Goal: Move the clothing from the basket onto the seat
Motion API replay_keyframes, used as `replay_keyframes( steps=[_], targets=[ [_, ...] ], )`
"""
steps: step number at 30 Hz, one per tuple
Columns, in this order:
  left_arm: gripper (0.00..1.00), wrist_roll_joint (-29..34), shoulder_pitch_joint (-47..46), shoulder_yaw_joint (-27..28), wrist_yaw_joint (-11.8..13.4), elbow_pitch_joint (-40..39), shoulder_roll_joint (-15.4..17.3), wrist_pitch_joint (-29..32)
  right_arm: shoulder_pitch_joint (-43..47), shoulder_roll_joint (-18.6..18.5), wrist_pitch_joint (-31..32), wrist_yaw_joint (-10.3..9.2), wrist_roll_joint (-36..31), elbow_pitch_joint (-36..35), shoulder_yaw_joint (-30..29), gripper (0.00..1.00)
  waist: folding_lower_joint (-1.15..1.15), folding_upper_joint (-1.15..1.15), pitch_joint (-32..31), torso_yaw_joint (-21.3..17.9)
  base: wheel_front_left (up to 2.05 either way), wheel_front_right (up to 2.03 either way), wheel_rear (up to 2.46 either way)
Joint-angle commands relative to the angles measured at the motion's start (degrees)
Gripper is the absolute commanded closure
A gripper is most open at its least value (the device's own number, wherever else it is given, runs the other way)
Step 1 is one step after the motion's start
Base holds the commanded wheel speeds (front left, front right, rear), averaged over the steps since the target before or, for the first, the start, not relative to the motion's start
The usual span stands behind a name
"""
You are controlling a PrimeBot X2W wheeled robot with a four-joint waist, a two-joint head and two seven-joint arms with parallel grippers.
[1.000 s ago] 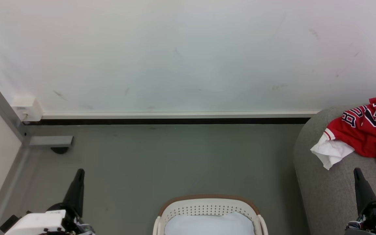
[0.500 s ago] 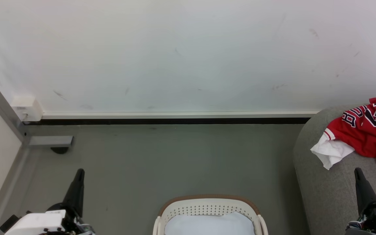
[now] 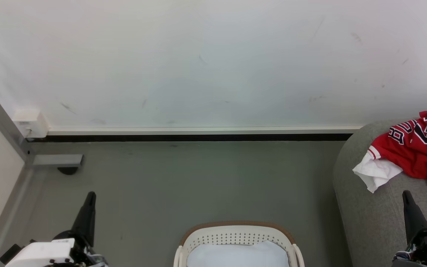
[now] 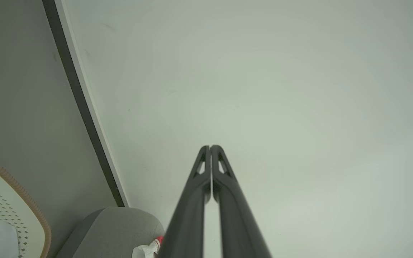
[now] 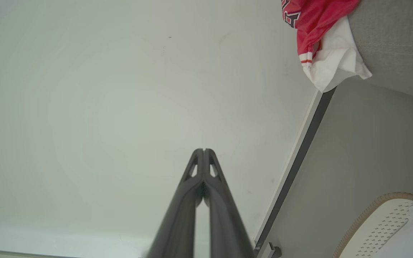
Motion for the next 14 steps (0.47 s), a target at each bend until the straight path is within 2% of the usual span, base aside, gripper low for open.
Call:
replay_keyframes(
  steps=[1,14],
  targets=[
    [1.00,-0.7,-0.4,0.1,0.0,-0.2,0.1,0.2,-0.8,-0.4,-0.3,-0.12,0.5,-0.2,0.1,1.00,0.00,0.00,0.0,0.0,0.00,0.00,0.00],
    [1.00,-0.7,-0.4,0.1,0.0,-0.2,0.1,0.2,-0.9,-0.9,-0.7,-0.12,0.9,-0.4,0.5,1.00,0.00,0.00,0.0,0.0,0.00,0.00,0.00]
  ],
)
